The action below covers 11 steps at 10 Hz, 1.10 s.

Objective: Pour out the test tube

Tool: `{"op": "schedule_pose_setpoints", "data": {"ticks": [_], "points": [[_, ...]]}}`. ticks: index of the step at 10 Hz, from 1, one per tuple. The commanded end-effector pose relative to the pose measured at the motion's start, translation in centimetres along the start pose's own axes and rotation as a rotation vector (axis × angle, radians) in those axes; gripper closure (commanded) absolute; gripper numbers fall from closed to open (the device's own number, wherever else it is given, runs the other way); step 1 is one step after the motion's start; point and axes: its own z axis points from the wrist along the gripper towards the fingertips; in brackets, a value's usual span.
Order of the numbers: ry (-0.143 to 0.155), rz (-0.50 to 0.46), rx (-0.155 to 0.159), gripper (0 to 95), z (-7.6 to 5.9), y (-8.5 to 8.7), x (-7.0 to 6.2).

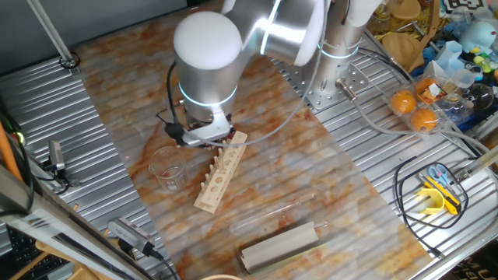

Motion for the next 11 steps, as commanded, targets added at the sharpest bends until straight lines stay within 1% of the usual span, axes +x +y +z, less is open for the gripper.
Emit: {"op": "schedule_pose_setpoints", "data": {"ticks": [1, 2, 3, 4, 6, 7, 8, 9, 10, 11], "points": [[0.003, -0.104, -0.001, 95.0, 0.0, -0.2, -0.1], [0.01, -0.116, -0.001, 95.0, 0.0, -0.2, -0.1], [0.013, -0.127, -0.001, 95.0, -0.3, 0.1, -0.3], [0.033, -0.131, 0.002, 76.0, -1.0, 0.6, -0.7], [0.07, -0.12, 0.001, 76.0, -1.8, 1.1, -1.4], [0.067, -0.116, -0.001, 76.0, -1.9, 1.2, -1.6], [0.064, -0.107, -0.004, 76.0, -2.3, 1.2, -2.3], [0.081, -0.128, -0.011, 76.0, -2.8, 1.2, -3.3], [0.082, -0.155, -0.02, 76.0, -2.9, 1.0, -3.8], [0.097, -0.164, -0.027, 76.0, -3.1, 1.1, -4.5]]}}
